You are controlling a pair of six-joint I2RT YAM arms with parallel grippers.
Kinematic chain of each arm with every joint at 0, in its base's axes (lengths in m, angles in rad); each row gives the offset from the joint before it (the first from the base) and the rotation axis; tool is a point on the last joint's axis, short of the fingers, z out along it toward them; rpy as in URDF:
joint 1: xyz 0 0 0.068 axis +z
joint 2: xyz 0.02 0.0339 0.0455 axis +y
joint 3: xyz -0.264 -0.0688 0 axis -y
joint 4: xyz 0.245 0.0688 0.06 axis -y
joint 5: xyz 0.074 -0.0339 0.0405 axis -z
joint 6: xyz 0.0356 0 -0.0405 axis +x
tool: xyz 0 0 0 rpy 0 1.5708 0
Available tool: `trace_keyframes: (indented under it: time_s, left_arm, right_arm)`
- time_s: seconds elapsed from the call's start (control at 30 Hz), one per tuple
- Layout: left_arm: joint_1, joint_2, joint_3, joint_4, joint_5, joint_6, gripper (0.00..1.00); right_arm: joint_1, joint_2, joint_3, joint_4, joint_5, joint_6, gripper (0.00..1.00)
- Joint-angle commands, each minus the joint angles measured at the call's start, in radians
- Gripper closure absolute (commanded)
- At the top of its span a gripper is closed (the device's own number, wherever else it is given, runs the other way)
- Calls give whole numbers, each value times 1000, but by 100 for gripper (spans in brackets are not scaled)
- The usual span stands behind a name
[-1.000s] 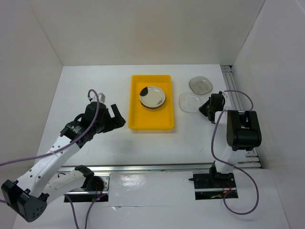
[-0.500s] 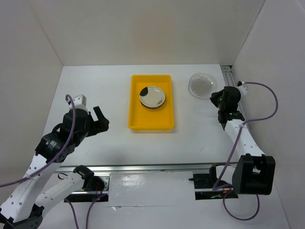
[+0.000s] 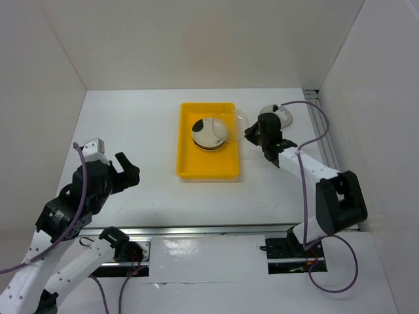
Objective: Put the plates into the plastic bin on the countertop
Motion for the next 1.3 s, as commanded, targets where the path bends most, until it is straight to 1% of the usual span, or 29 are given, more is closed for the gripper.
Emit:
trace_keyframes:
  time_s: [0.0,0.03,0.13,0.3,0.37,0.47,0.53,0.57,0.6,0.67,0.7,0.73,0.77,0.8,0.83,0.87,0.93,1.0,1.1,1.13,1.17,1.23,1.27]
  left_arm:
    - [4,-5,-7,16,-16,-2,1]
    - [4,4,-7,16,-16,-2,1]
    - [4,4,-7,25,-3,-2,1]
    - [4,4,-16,36,6,7,1]
    - [4,4,-16,36,6,7,1]
    - [4,4,-16,36,6,16,1]
    - [4,4,-16,36,6,16,1]
    - [4,4,-16,36,6,16,1]
    - [4,4,-16,36,6,16,1]
    - [4,-6,-16,36,6,16,1]
    - [4,-6,-16,36,6,16,1]
    - [4,-15,-16,36,6,16,1]
    - [4,-16,-16,36,6,16,1]
    - [4,-25,-16,36,6,16,1]
    - [4,-25,-16,36,6,16,1]
    - [4,-25,-16,36,6,16,1]
    - [4,-25,-16,36,6,16,1]
    - [4,-34,-16,36,6,16,1]
    - [4,-34,-16,45,6,16,1]
    - [4,-43,-25,45,6,16,1]
    - [4,-43,-25,45,6,16,1]
    - [4,-52,-25,56,15,16,1]
    - [4,-52,-25,56,15,25,1]
  right_arm:
    - [61,95,118,105,75,24,100]
    - [75,147,135,105,75,12,100]
    - [84,234,190,128,66,1,100]
    - [104,331,275,128,55,-19,100]
    - [113,368,298,128,55,-19,96]
    - [123,397,307,137,43,-28,83]
    - [132,410,330,137,23,-28,78]
    - [132,410,330,137,14,-28,60]
    - [147,410,339,137,14,-39,47]
    - [179,372,339,137,41,-53,30]
    - [179,358,339,137,41,-53,26]
    - [193,339,339,137,51,-63,19]
    - [202,295,327,137,51,-64,14]
    - [202,267,304,137,69,-64,0]
    - [202,240,292,137,83,-73,0]
    - [202,188,292,119,128,-83,0]
    - [184,151,281,65,181,-97,0]
    - [118,138,272,33,201,-106,0]
    - [-6,150,238,11,177,-117,0]
    - [-41,161,212,1,176,-105,0]
    - [-102,170,197,1,161,-85,0]
    - [-156,184,136,26,149,-50,0]
    - [-205,193,117,40,138,-38,0]
